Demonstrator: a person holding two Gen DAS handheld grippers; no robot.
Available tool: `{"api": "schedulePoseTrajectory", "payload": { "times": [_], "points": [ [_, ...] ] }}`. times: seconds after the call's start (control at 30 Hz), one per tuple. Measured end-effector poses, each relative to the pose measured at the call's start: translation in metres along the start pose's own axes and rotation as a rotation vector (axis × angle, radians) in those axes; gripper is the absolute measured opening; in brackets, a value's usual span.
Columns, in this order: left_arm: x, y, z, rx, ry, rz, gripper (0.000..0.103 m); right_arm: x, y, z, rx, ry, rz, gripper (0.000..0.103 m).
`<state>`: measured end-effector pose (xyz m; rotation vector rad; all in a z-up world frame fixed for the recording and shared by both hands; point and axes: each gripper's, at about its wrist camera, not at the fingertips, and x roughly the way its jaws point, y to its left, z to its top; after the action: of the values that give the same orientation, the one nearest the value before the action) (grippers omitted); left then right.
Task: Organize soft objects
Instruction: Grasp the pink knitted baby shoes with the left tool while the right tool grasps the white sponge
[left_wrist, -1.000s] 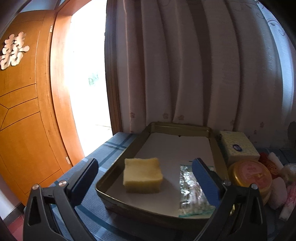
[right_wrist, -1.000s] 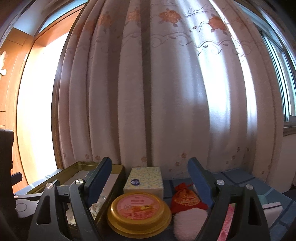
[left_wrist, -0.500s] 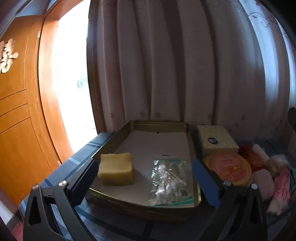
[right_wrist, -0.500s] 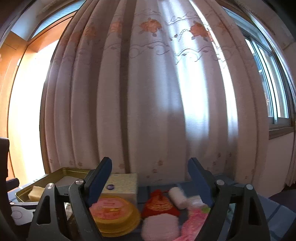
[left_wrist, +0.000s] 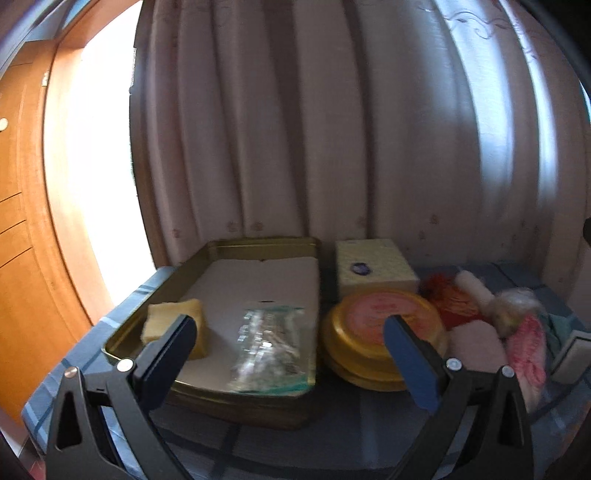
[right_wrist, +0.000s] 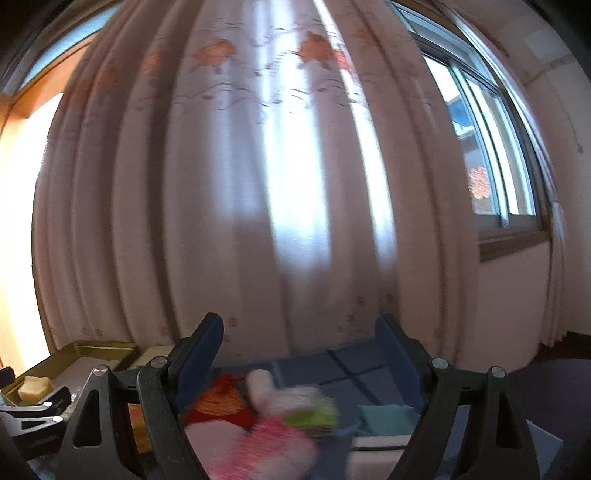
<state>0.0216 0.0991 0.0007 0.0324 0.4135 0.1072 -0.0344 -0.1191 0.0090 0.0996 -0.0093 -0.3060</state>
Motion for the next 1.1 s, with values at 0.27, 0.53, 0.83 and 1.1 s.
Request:
{"api": "schedulePoseTrajectory", "payload": {
  "times": [0.27, 0.53, 0.83, 1.1],
  "points": [
    [-0.005, -0.031, -0.008, 0.004, 0.044, -0.151, 0.102, -0.001, -0.045, -0.001, 0.017, 0.069, -0.057, 0.086],
    [-0.008, -0.076, -0.027, 0.050, 0.121, -0.316, 0.101, 0.003, -0.084, -0.012, 0.015, 0.199, -0.070, 0.086],
    [-0.016, -0.122, -0.016, 0.099, 0.141, -0.438, 0.101, 0.013, -0.128, -0.030, 0.110, 0.383, -0.043, 0.086],
    [0.001, -0.172, -0.029, 0.193, 0.314, -0.533, 0.079, 0.002, -0.136, -0.029, 0.121, 0.366, 0.014, 0.086]
  ]
}}
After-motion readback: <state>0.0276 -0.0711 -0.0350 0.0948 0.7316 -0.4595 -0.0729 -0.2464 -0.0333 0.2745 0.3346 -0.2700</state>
